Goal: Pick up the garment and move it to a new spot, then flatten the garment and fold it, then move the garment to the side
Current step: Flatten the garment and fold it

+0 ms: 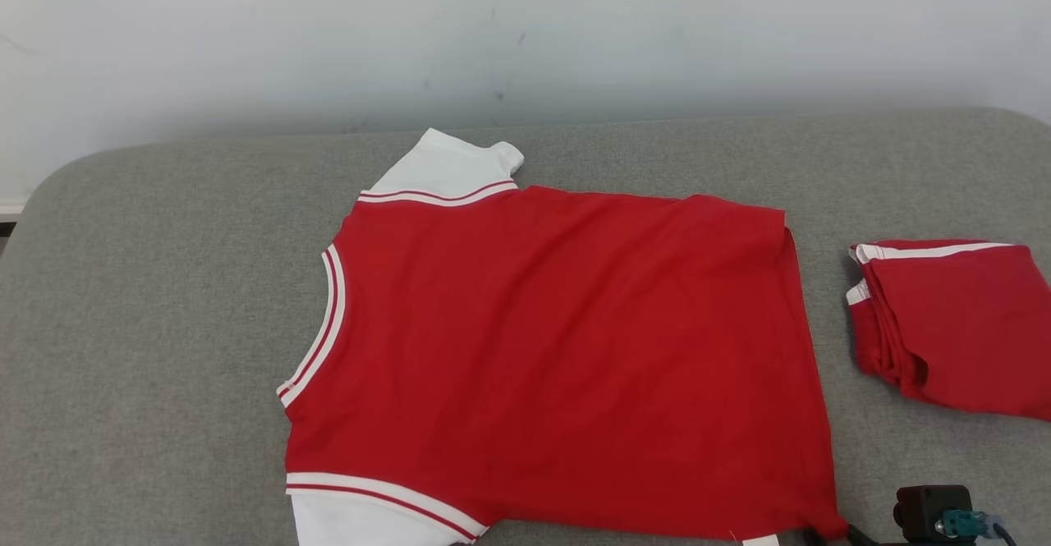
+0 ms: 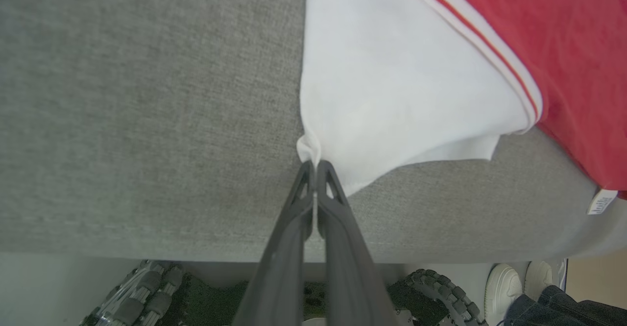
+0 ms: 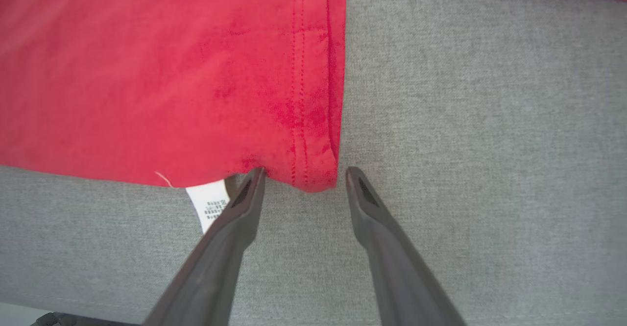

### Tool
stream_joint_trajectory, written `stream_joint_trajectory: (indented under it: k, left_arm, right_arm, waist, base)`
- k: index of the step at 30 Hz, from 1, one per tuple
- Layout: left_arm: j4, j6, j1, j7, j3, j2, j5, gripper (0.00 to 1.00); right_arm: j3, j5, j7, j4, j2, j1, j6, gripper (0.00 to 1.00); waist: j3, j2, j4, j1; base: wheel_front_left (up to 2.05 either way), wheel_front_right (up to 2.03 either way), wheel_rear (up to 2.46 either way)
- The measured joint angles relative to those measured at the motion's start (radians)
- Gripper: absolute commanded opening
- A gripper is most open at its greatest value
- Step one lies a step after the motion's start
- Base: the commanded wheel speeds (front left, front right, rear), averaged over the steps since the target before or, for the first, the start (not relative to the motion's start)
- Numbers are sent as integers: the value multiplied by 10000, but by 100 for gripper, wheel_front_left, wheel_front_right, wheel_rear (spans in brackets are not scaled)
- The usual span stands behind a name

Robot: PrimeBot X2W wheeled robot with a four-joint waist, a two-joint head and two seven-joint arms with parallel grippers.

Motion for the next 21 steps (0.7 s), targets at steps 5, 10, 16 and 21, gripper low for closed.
stream_joint_trajectory:
  k: [5,10,16,21]
  left_arm:
    - [-8,36,-31,33,6,2,-2,0]
    - [-38,36,-57,119,13,6,-8,0]
    - [-59,38,-155,169,17,10,-244,0]
    - [-276,38,-102,495,50,63,-439,0]
  right_arm:
    - [-2,12,261,-56,63,-25,-15,48]
    - [-44,98,539,-111,94,-36,-92,40]
    - [-94,130,708,-330,107,-39,-102,0]
    - [-240,326,871,-694,96,-30,-104,0]
  waist:
    - [56,0,30,-1]
    - [123,0,48,0]
    - [187,0,54,0]
    - [206,0,38,0]
  base:
    - [0,0,0]
    - [0,0,0]
    - [0,0,0]
    - [0,0,0]
